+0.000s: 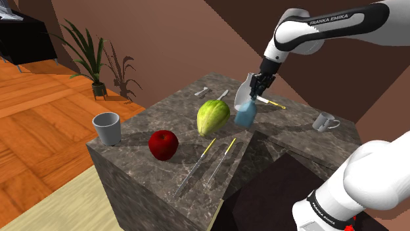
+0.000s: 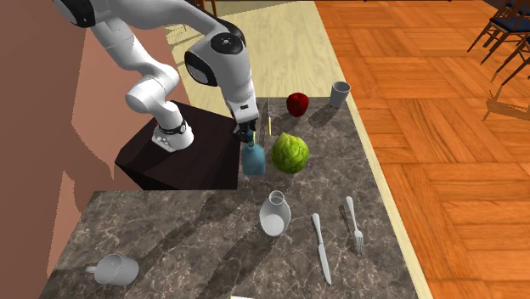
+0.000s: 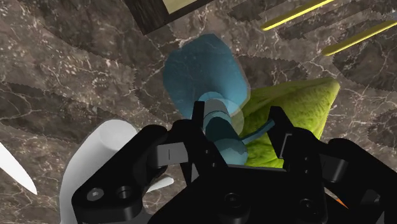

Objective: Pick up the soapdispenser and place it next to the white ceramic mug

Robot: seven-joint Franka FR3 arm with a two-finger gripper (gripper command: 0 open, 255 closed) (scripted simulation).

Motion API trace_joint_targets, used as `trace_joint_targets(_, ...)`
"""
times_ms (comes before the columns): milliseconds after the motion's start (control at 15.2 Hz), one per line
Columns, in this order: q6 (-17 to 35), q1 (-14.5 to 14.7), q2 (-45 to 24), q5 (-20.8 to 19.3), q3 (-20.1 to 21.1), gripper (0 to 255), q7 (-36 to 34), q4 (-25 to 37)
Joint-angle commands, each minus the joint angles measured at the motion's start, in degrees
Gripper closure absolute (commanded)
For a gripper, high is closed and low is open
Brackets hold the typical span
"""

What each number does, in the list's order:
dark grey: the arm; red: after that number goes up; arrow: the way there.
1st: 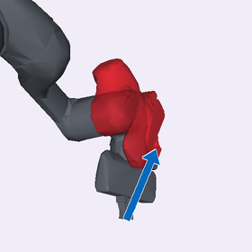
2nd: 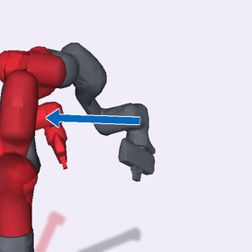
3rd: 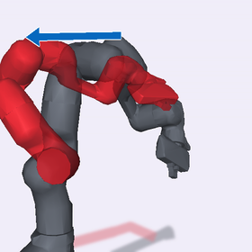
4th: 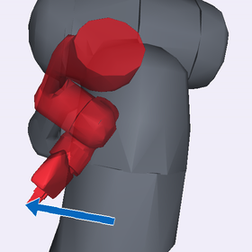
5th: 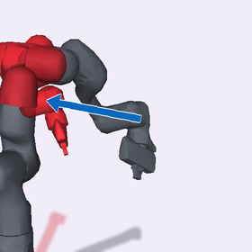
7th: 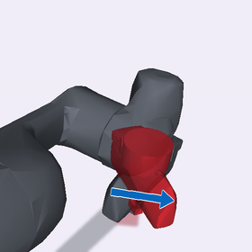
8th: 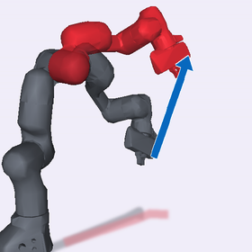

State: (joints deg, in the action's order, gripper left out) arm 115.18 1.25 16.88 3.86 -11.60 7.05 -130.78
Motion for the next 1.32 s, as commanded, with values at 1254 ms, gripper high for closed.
trace_joint_targets(1254, -16.2, 0.16, 1.22, -0.42, 0.52, 255, -1.83, 15.09)
